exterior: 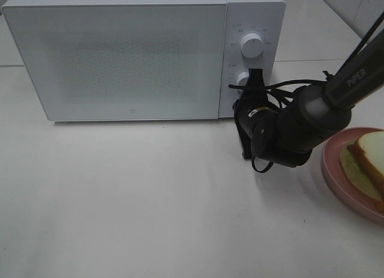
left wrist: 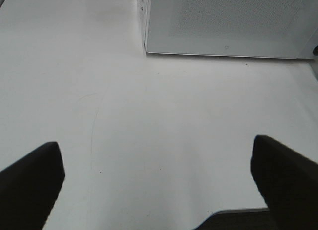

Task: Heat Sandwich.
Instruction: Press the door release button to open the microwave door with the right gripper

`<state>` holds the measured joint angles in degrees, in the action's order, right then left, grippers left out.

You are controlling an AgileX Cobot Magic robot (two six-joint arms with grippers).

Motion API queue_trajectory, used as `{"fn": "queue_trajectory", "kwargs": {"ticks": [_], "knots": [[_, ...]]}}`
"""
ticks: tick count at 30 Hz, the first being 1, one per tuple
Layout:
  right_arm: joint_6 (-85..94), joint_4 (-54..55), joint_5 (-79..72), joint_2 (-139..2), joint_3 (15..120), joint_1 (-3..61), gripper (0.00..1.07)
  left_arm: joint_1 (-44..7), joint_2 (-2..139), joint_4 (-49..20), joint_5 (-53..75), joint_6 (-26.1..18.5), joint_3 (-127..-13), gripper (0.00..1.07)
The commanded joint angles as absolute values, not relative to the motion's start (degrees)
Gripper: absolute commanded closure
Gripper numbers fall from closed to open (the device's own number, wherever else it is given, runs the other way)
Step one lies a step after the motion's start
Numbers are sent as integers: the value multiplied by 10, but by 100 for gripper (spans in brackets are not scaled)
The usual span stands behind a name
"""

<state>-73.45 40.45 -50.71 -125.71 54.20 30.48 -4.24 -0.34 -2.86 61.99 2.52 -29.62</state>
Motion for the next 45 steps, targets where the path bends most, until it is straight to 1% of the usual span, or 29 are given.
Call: {"fn": "queue_trajectory", "kwargs": {"ticks": [1,6,19,29,37,41,45], "knots": [[-727,363,-634,-1265,599,288,107,-44,-17,-30,611,24,-295,10],[-724,356,-630,-1279,631,280,107,-44,-17,-30,611,24,-295,10],[-710,370,-611,-1278,631,280,107,-44,-13,-30,611,23,-295,10],[-712,369,-555,-1264,627,282,107,-44,-13,-30,611,23,-295,10],[-705,371,-536,-1231,588,282,107,-44,-13,-30,611,23,-295,10],[-697,371,-463,-1207,561,282,107,-44,-13,-30,611,23,-295,10],[-713,371,-439,-1196,542,282,107,-44,-13,-30,611,23,-295,10]]}}
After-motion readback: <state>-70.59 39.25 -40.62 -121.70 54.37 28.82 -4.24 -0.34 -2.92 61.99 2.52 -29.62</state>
